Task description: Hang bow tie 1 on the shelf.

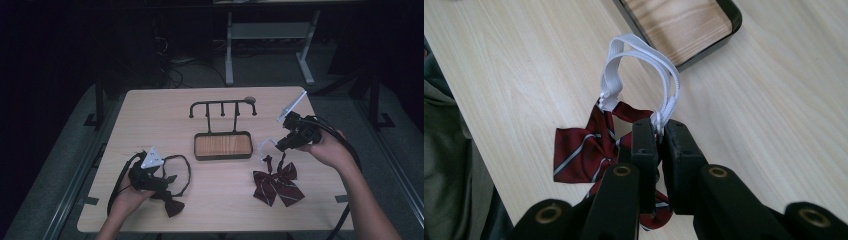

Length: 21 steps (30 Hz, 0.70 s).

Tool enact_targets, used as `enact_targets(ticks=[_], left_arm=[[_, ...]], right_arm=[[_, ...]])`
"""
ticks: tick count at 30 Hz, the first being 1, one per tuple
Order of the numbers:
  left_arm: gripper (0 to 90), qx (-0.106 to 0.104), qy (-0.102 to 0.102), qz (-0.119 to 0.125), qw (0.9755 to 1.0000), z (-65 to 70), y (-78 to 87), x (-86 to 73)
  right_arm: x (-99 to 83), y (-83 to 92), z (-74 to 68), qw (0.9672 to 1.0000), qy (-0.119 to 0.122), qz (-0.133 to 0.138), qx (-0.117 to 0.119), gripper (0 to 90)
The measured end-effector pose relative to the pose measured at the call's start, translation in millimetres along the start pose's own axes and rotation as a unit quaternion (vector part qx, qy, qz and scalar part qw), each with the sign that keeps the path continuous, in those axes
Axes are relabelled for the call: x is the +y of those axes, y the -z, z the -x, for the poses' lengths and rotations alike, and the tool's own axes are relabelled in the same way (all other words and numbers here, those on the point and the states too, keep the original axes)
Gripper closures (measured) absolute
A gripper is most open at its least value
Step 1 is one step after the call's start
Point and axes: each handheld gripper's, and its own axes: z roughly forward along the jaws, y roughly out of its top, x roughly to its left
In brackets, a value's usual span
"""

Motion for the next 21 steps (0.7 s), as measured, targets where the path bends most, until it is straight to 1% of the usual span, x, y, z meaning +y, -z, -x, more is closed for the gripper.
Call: enact_targets(ticks=[1,3,6,8,12,21], left_arm=[[29.4,0.000,0.000,0.000,1.0000,0.0,0.1,0.0],[29.4,0.001,-0.003,0.000,1.0000,-0.3,0.2,0.1],[29.4,0.000,0.000,0.001,1.0000,-0.2,-0.1,0.0],[29.4,0.000,-0.002,-0.001,1.0000,-0.4,0.1,0.0],[29.3,0.000,-0.001,0.001,1.0000,0.0,0.2,0.3],[29.3,0.001,0.000,0.004,1.0000,-0.2,0.5,0.2]], right_arm=[[2.3,2.9,-0.7,1.0000,0.001,0.001,0.000,83.8],[3.5,4.1,-0.9,1.0000,0.002,0.002,-0.002,83.8],[8.0,7.6,-1.3,1.0000,0.005,0.004,-0.005,83.8],[9.3,8.3,-1.6,1.0000,0.005,0.005,-0.006,83.8],[17.2,13.4,-2.5,0.9999,0.011,0.006,-0.008,83.8],[28.8,20.0,-0.7,0.9998,0.015,0.012,-0.006,83.8]])
